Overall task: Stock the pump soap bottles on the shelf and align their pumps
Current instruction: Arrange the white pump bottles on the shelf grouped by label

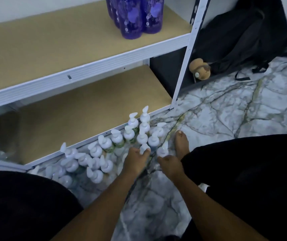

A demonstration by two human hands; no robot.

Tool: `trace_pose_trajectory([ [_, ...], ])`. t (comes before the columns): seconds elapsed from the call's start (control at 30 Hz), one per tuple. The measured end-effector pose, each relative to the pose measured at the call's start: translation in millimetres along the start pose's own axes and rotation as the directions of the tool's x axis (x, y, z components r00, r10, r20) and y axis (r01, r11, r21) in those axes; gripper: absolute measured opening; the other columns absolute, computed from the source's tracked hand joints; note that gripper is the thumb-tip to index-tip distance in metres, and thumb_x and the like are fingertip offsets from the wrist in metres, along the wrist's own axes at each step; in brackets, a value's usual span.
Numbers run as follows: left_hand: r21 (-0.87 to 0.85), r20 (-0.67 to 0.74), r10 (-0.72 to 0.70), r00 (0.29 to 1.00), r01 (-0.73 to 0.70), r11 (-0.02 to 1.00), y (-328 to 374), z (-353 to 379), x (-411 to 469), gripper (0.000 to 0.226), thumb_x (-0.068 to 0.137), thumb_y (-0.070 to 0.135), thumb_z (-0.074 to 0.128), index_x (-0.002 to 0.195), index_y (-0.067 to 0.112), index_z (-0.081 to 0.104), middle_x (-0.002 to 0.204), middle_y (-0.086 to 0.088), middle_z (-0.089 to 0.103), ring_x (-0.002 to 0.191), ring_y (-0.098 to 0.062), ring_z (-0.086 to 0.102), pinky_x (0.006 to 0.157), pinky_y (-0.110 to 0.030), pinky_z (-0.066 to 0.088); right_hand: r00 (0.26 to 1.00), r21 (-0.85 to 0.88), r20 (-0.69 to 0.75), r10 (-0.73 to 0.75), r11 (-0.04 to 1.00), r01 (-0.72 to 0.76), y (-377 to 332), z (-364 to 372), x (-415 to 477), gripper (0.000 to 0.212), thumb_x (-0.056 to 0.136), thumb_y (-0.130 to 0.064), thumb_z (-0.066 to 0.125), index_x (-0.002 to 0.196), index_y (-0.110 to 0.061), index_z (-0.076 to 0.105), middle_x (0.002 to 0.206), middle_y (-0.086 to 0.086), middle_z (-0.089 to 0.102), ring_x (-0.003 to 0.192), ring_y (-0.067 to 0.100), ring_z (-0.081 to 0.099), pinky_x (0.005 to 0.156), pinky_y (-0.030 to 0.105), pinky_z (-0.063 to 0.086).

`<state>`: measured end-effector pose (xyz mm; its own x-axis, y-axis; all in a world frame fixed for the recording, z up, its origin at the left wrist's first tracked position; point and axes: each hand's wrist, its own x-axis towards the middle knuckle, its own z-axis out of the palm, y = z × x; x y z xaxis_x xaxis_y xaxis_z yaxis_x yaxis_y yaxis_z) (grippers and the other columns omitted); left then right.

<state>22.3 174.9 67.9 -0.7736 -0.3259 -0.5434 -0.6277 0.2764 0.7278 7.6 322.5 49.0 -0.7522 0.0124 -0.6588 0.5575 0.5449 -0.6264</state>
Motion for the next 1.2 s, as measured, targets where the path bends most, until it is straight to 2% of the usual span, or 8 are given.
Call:
trace_pose_trajectory([
  [0.3,-0.069,-0.044,-0.054,0.998,0.051,0.996,-59.6,51.4,50.4,0.099,0.061,0.072,0.070,0.134,0.008,0.050,0.129,-0.009,0.064,0.118,-0.027,0.062,0.098,-0.047,0.053,0.975,0.116,-0.203,-0.088,0.987,0.113,32.9,21.4,53.4,0.045,0.079,-0.013,0.083,0.114,0.005,0.060,0.105,0.014,0.060,0.096,0.024,0.058,0.085,0.032,0.045],
  [0.47,-0.083,-0.040,-0.062,0.997,0.059,0.995,-59.8,59.2,75.9,0.094,0.080,0.044,0.080,0.152,0.009,0.031,0.148,-0.011,0.050,0.134,-0.030,0.050,0.108,-0.045,0.045,0.956,0.054,-0.212,-0.203,0.974,0.219,49.5,27.1,85.8,0.058,0.074,-0.013,0.085,0.120,-0.014,0.050,0.113,-0.015,0.056,0.123,-0.003,0.055,0.092,0.014,0.044],
  [0.57,-0.045,-0.063,-0.028,0.998,0.025,0.999,-68.2,69.4,91.8,0.081,0.077,0.043,0.081,0.140,0.011,0.043,0.134,-0.008,0.058,0.124,-0.027,0.056,0.102,-0.044,0.049,0.935,0.046,-0.191,-0.298,0.949,0.312,63.9,33.0,108.8,0.065,0.075,0.002,0.083,0.126,-0.013,0.047,0.120,-0.016,0.050,0.116,-0.020,0.046,0.098,0.019,0.046],
  [0.7,0.010,-0.093,0.014,0.996,-0.013,1.000,-69.8,75.7,104.3,0.071,0.079,0.013,0.082,0.139,0.004,0.046,0.129,-0.008,0.058,0.118,-0.023,0.056,0.100,-0.039,0.047,0.985,0.046,-0.039,-0.168,0.984,0.170,80.0,35.1,133.5,0.083,0.066,-0.060,0.084,0.132,-0.019,0.055,0.122,0.006,0.063,0.115,0.026,0.062,0.092,0.051,0.053],
  [0.9,-0.006,-0.114,0.004,0.993,-0.004,1.000,-68.1,74.6,109.5,0.056,0.076,0.010,0.083,0.123,0.003,0.054,0.110,-0.009,0.064,0.100,-0.022,0.060,0.085,-0.031,0.047,0.867,-0.158,-0.375,-0.328,0.944,0.289,37.9,21.7,99.7,0.060,0.065,-0.020,0.087,0.109,0.011,0.062,0.101,0.028,0.064,0.100,0.033,0.056,0.092,0.011,0.033],
  [1.0,-0.079,-0.042,-0.032,0.999,0.028,0.996,-57.6,68.1,95.5,0.046,0.075,0.016,0.084,0.112,0.011,0.056,0.105,-0.004,0.064,0.096,-0.022,0.062,0.080,-0.029,0.046,0.862,-0.034,-0.417,-0.288,0.953,0.302,25.1,7.1,83.8,0.056,0.069,-0.005,0.086,0.110,0.022,0.058,0.111,0.039,0.060,0.105,0.049,0.059,0.084,0.024,0.039],
  [1.1,-0.162,0.025,0.005,1.000,-0.001,0.987,-37.0,55.8,78.6,0.048,0.070,0.027,0.082,0.110,0.018,0.057,0.099,0.004,0.063,0.093,-0.018,0.063,0.080,-0.031,0.051,0.828,0.016,-0.448,-0.337,0.923,0.384,18.9,-7.9,82.9,0.088,0.076,-0.031,0.076,0.151,-0.008,0.037,0.157,0.014,0.036,0.145,0.026,0.036,0.117,0.041,0.033],
  [1.2,-0.237,0.046,0.088,0.995,-0.075,0.969,-7.3,36.5,63.2,0.051,0.064,0.039,0.078,0.111,0.022,0.066,0.105,0.001,0.071,0.098,-0.019,0.067,0.087,-0.039,0.057,0.894,0.277,-0.392,-0.218,0.899,0.340,12.0,-22.7,85.6,0.056,0.070,-0.030,0.082,0.120,-0.018,0.061,0.130,0.017,0.060,0.123,0.027,0.059,0.103,0.047,0.049],
])
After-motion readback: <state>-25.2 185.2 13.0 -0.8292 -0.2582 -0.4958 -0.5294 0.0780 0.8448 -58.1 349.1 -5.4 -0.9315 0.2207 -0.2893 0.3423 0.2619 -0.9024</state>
